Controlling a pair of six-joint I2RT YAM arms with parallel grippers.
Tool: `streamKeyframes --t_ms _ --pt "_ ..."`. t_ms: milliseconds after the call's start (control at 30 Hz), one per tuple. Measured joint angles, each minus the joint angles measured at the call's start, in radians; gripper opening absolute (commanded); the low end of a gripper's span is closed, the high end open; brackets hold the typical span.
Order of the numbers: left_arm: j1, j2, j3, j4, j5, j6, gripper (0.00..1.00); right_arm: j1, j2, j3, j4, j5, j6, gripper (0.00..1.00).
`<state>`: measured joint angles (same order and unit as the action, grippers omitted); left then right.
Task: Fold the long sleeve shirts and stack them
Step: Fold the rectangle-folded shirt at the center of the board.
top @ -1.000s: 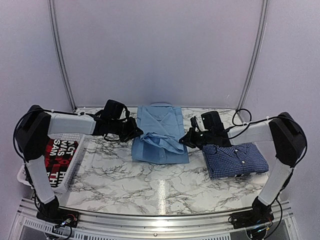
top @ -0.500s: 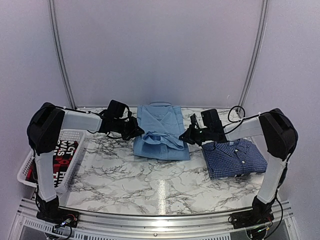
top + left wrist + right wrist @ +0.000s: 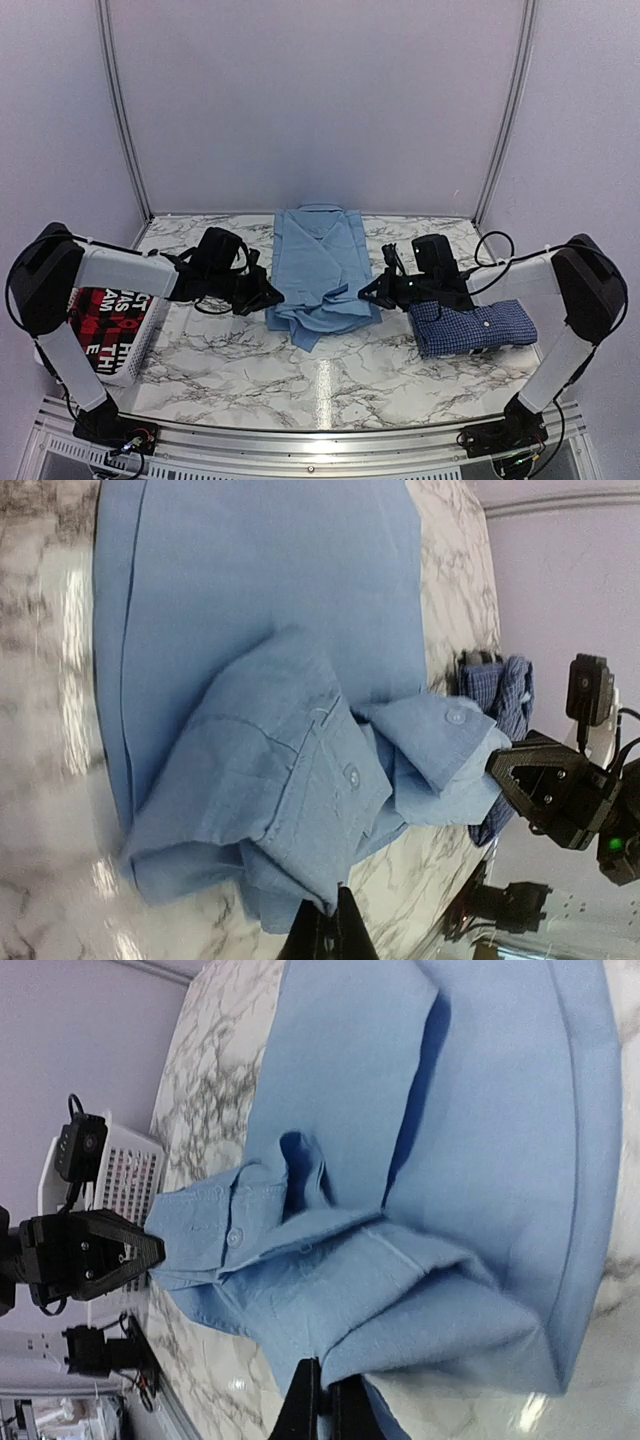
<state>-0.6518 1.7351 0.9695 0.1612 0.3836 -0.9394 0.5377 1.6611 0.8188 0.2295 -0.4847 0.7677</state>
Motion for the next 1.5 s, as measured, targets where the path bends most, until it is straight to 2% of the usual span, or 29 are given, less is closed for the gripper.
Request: streamKeyframes --t_ms 167,367,667,900,1067,1200,1500 --pt "-0.138 -0.154 -0.203 0.007 -0.052 -0.061 0.00 0.098 -0.120 -0.192 0.024 0.009 0.037 0.00" --pt "-0.255 -0.255 -0.336 0.007 -0.114 -0.183 0.00 0.208 -0.255 -0.351 0.012 0.051 0.117 0.00" --pt "-0.347 -0.418 -0.408 0.006 -0.172 -0.333 0.00 0.258 -0.475 -0.370 -0.068 0.125 0.175 0.00" --pt "-0.397 -0.436 -0.425 -0.003 -0.186 -0.396 0.00 0.290 -0.494 -0.371 -0.106 0.134 0.185 0.00" --pt "-0.378 -0.425 -0.367 -0.034 -0.185 -0.387 0.00 0.283 -0.486 -0.349 -0.150 0.151 0.170 0.00" --pt "-0.290 -0.343 -0.222 -0.071 -0.156 -0.323 0.00 0.215 -0.430 -0.269 -0.161 0.142 0.134 0.00" --pt "-0.054 -0.047 0.137 -0.088 -0.065 -0.135 0.00 0.047 -0.107 0.040 -0.132 0.100 0.020 0.00"
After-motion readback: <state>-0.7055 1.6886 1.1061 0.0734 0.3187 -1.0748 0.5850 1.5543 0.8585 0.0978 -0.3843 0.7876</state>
